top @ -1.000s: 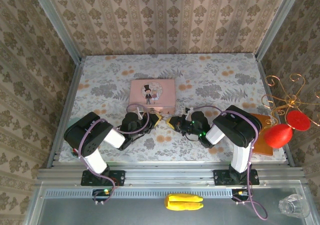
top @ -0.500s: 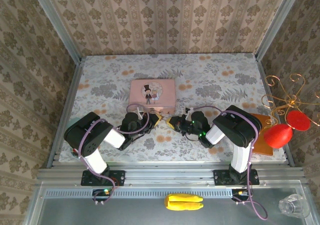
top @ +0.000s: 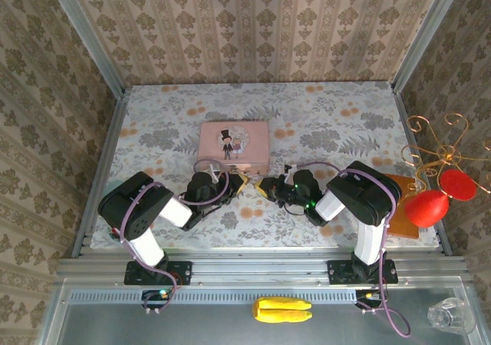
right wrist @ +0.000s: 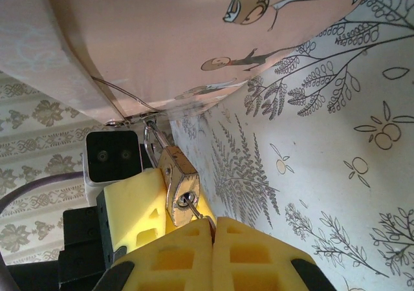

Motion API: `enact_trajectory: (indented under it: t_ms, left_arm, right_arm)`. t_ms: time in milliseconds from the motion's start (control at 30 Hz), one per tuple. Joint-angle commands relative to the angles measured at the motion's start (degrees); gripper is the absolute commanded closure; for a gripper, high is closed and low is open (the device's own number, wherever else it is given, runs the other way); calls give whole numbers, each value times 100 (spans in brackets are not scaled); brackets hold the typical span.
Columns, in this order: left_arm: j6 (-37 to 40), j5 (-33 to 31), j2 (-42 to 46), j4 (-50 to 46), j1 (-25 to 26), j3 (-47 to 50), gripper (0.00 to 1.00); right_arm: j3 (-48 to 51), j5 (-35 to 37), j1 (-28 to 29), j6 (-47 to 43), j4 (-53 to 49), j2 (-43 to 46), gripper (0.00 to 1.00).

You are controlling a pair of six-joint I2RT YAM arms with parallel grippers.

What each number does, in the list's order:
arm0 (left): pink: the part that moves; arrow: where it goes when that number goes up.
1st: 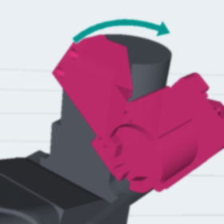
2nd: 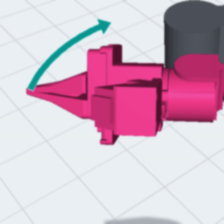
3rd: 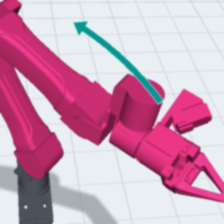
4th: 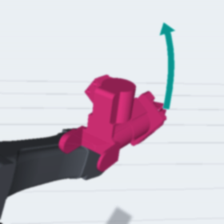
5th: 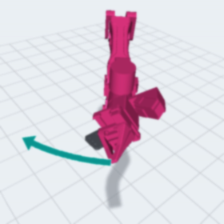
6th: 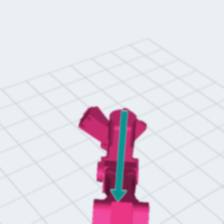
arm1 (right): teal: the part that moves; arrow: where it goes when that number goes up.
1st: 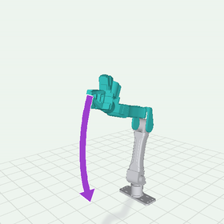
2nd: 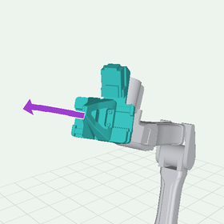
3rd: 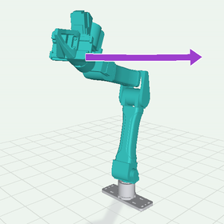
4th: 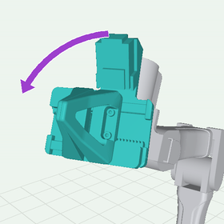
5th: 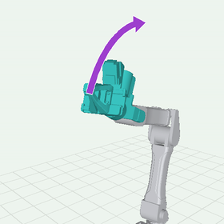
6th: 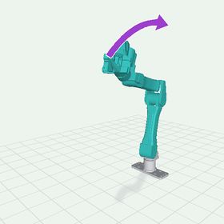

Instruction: Unlock the padlock with the key

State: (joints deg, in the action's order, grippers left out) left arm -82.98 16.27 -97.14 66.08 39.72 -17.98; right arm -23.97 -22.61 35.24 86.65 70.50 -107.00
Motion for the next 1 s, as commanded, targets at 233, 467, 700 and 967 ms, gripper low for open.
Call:
enact_trajectory:
  t_ms: [233, 467, 700, 967]
  left_arm:
    - [-51, 333, 98, 635, 131, -136, 100]
    - [-47, 324, 83, 642, 131, -145, 100]
    - [-38, 333, 97, 643, 132, -138, 100]
    - [-9, 393, 117, 658, 137, -136, 100]
  right_arm:
    - [-398, -7, 144, 10, 131, 34, 100]
    - [-465, 19, 220, -17, 113, 44, 100]
    - [-395, 46, 266, 18, 30, 168, 100]
    - [-353, -26, 54, 117, -165, 232, 100]
